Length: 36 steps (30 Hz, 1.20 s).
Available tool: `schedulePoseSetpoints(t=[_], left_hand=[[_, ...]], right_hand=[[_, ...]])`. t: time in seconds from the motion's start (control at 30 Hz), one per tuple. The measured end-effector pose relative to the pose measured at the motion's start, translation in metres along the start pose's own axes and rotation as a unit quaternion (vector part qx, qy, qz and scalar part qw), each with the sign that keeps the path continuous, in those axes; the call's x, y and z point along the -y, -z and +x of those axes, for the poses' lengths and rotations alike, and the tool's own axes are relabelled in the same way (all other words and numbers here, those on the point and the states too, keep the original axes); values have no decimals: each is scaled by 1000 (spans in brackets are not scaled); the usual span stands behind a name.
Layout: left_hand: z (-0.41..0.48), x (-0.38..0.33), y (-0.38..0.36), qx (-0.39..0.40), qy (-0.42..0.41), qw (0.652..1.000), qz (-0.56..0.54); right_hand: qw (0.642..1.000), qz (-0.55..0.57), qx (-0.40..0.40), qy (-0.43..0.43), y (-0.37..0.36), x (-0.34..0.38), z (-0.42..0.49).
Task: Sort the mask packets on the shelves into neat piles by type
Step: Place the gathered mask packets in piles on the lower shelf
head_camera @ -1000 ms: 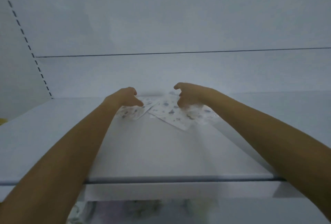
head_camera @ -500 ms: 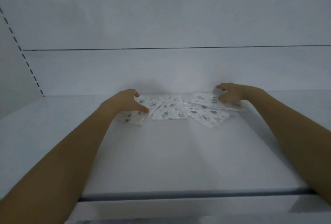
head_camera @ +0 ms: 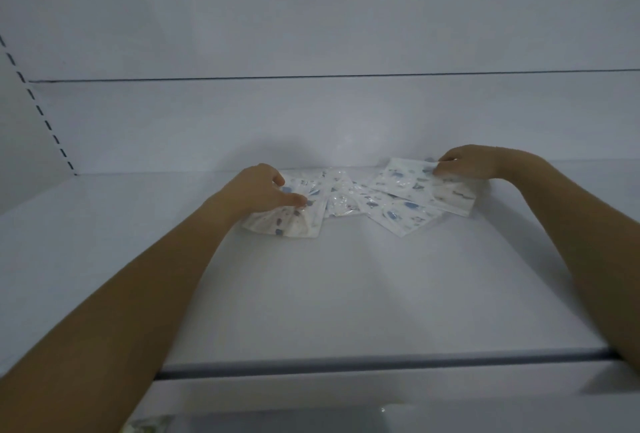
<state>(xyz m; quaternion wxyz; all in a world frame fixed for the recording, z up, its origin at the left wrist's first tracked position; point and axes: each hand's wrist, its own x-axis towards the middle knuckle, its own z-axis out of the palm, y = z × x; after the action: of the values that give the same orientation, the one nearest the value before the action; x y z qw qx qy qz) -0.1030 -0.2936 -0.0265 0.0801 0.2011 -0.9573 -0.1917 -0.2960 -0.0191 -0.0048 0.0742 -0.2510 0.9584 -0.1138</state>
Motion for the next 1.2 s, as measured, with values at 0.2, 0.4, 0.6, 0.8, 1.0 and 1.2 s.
schedulePoseSetpoints(t=[0.2, 0.4, 0.6, 0.8, 1.0, 1.2], left_hand=[[-3, -7, -7, -25, -12, 1000, 4], [-6, -11, -2, -127, -23, 982, -136], [-5, -7, -7, -115, 5, 974, -194], [-8, -14, -14, -32, 9, 980, -197], [-12, -20, -16, -24, 11, 965, -259], [-16, -28, -20, 3, 15, 948, -317]], right_hand=[[997, -53, 47, -32, 11, 6, -13], [995, 97, -17, -32, 30, 2, -33], [943, 318, 84, -44, 11, 49, -46], [950, 299, 80, -39, -18, 86, -47], [879, 462, 98, -65, -27, 93, -44], [813, 567, 109, -69, -30, 102, -50]])
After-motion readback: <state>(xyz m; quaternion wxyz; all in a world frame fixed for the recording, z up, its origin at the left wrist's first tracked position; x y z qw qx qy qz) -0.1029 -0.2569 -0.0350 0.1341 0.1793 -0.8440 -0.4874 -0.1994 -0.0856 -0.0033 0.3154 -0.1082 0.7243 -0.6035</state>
